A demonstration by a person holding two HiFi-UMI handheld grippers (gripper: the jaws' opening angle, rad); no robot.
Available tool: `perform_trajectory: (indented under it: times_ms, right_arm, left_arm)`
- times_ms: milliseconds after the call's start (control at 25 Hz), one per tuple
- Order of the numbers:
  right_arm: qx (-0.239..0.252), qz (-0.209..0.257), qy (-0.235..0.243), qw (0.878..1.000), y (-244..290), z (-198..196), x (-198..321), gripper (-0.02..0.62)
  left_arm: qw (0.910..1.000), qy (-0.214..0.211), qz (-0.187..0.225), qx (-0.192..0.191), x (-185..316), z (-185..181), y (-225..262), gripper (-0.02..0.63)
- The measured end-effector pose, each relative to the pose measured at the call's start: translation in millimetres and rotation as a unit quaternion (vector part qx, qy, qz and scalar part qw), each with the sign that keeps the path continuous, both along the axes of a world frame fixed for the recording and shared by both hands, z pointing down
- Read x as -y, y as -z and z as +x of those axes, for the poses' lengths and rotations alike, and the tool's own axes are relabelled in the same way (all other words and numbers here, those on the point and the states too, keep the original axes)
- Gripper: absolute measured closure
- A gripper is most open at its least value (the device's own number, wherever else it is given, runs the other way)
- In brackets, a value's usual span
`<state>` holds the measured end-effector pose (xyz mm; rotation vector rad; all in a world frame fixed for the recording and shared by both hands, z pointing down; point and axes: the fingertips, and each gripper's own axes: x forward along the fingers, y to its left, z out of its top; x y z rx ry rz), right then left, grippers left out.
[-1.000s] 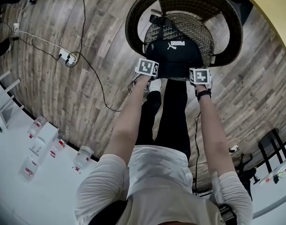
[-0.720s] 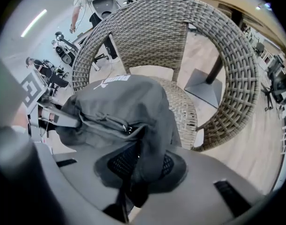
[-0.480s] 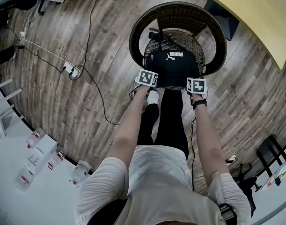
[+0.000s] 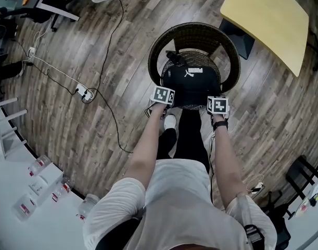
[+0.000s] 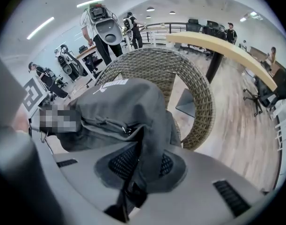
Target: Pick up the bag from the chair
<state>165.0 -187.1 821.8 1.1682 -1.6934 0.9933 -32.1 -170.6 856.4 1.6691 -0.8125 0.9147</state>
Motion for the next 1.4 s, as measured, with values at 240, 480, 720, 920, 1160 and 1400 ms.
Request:
perform_trajectory:
  times_ms: [240, 480, 720, 920, 1160, 1400]
  right_arm:
    - [-0.024, 0.028, -0.007, 0.999, 40.7, 0.6, 2.1, 0.537]
    - [-0.024, 0.054, -0.015, 0.998, 75.2, -9.9, 1.8, 0.537]
    - [-0.028, 0.090, -0.010, 0.995, 115.8, -17.4, 5.2, 0.538]
    - [-0.027, 0.119, -0.009, 0.993, 149.2, -25.3, 6.4, 0.538]
    - [-0.020, 0.152, -0.006, 0.988, 187.4, -29.6, 10.8, 0.538]
    - [-0.019, 0.185, -0.013, 0.982, 223.2, -38.5, 15.8, 0.538]
  left_arm:
    - [0.9998, 0.011, 0.009, -0.015, -3.9, 2.2, 35.6, 0.486]
    - [0.9992, 0.014, 0.036, -0.014, -1.0, -9.1, 68.9, 0.486]
    - [0.9974, 0.027, 0.065, -0.016, 1.1, -16.0, 106.4, 0.486]
    - [0.9946, 0.026, 0.100, -0.009, 3.1, -21.7, 140.7, 0.486]
    - [0.9907, 0.025, 0.134, 0.001, 10.1, -26.7, 180.4, 0.486]
    - [0.9855, 0.036, 0.166, 0.005, 14.5, -37.4, 217.2, 0.488]
